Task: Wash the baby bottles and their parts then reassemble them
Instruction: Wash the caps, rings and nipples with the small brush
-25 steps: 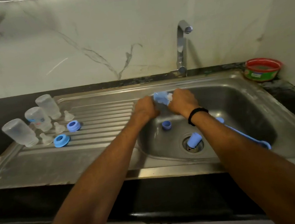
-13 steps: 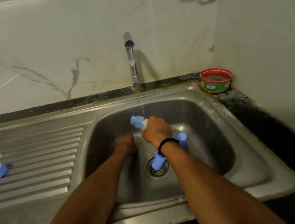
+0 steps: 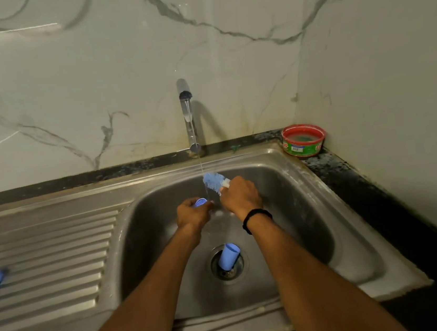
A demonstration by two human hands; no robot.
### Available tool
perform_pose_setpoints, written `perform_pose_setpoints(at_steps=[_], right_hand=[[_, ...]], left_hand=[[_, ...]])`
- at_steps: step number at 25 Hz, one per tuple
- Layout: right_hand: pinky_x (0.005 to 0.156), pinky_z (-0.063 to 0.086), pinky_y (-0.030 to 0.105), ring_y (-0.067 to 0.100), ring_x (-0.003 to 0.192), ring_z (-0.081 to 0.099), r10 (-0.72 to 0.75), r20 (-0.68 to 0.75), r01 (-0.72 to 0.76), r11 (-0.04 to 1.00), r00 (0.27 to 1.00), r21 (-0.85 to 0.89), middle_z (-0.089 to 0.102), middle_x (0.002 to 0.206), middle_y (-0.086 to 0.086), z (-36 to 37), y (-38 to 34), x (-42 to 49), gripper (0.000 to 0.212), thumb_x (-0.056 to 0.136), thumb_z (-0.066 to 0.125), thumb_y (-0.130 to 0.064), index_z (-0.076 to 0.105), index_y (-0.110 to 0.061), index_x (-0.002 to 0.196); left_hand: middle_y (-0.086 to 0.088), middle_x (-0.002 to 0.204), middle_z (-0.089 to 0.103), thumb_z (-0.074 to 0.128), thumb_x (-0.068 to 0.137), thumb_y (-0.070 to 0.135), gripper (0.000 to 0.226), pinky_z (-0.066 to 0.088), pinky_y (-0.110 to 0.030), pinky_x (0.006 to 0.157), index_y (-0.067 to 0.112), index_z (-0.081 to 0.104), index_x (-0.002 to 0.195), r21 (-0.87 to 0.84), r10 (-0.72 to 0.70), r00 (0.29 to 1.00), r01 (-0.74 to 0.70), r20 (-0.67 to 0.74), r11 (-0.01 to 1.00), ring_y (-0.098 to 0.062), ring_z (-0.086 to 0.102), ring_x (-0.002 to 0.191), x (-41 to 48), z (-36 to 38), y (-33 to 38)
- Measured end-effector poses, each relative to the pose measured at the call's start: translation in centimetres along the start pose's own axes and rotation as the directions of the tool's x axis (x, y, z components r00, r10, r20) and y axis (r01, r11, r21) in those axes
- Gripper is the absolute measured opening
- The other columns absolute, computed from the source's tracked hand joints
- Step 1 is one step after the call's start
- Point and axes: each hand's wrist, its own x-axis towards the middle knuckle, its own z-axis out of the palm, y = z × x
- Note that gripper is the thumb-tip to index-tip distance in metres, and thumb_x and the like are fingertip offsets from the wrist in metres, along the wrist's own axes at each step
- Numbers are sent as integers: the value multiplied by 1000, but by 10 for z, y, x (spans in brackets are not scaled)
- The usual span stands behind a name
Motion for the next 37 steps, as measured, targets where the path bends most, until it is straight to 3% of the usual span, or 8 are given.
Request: perform_pose_setpoints(at_steps=[4, 8, 14, 19, 26, 31, 35, 37], right_hand=[[69, 51, 32, 30, 97, 66, 1, -35, -1, 1000, 999, 2, 69, 109, 11, -5, -1, 6, 31, 93, 61, -28, 64, -6, 115], [64, 51, 30, 27, 89, 68, -20, -26, 19, 1000, 999, -18, 71, 99, 11, -6, -2, 8, 29, 91, 63, -29, 67, -6, 109], [74, 62, 37, 21, 76, 72, -141, 150, 154, 985, 979, -77, 74, 84, 9, 2, -7, 0, 31, 90, 65, -35, 71, -9, 106], [72, 60, 32, 20, 79, 71, -157, 138, 178, 971, 978, -160, 73, 88, 8, 1, -6, -3, 34, 85, 69, -35, 70, -12, 110], [68, 52, 28, 25, 91, 68, -158, 128, 183, 960, 979, -210, 71, 101, 10, 6, -8, -4, 34, 87, 68, -34, 69, -12, 113], [66, 48, 29, 25, 89, 66, -143, 72, 156, 963, 987, -219, 69, 101, 10, 9, -6, -5, 31, 89, 67, -33, 67, -11, 111], [71, 54, 32, 24, 90, 67, -166, 99, 178, 975, 981, -129, 68, 103, 9, 17, -12, -4, 35, 89, 68, -32, 65, -9, 115], [74, 51, 32, 26, 98, 66, -124, 67, 132, 982, 990, -136, 67, 109, 10, 15, -13, -5, 37, 89, 69, -32, 62, -9, 117]], left_hand=[[-13, 84, 68, 85, 80, 17, 37, 54, -28, 61, 1, 67, 108, -214, -66, 998, 68, 17, 974, -18, 59, 64, -4, -6, 5], [-8, 66, 70, 81, 84, 11, 21, 55, -24, 55, 3, 67, 95, -319, -135, 989, 147, 61, 936, -16, 60, 58, -11, -16, 15], [-18, 116, 65, 65, 95, 5, 33, 60, -32, 76, 4, 58, 127, -392, -53, 998, 33, -41, 920, -26, 68, 97, -6, -22, 17], [-15, 106, 68, 56, 102, 26, 26, 59, -31, 76, 5, 59, 118, -545, -131, 980, 29, -150, 838, -24, 69, 95, -10, -23, 26], [-18, 109, 69, 64, 96, 13, 13, 54, -33, 79, 15, 63, 83, -286, -84, 982, 32, -169, 958, -25, 66, 95, -5, -14, 31], [-22, 105, 70, 57, 96, 9, 15, 59, -35, 76, 2, 67, 104, -391, -111, 992, 126, 62, 912, -32, 70, 97, -12, -14, 28], [-22, 108, 68, 61, 95, 13, 25, 59, -38, 80, -3, 60, 114, -476, -104, 995, 93, 3, 875, -31, 70, 95, -9, -15, 31], [-25, 109, 70, 65, 93, 13, 30, 59, -38, 78, -6, 64, 116, -438, -113, 991, 136, 77, 889, -30, 71, 91, -10, -9, 28]])
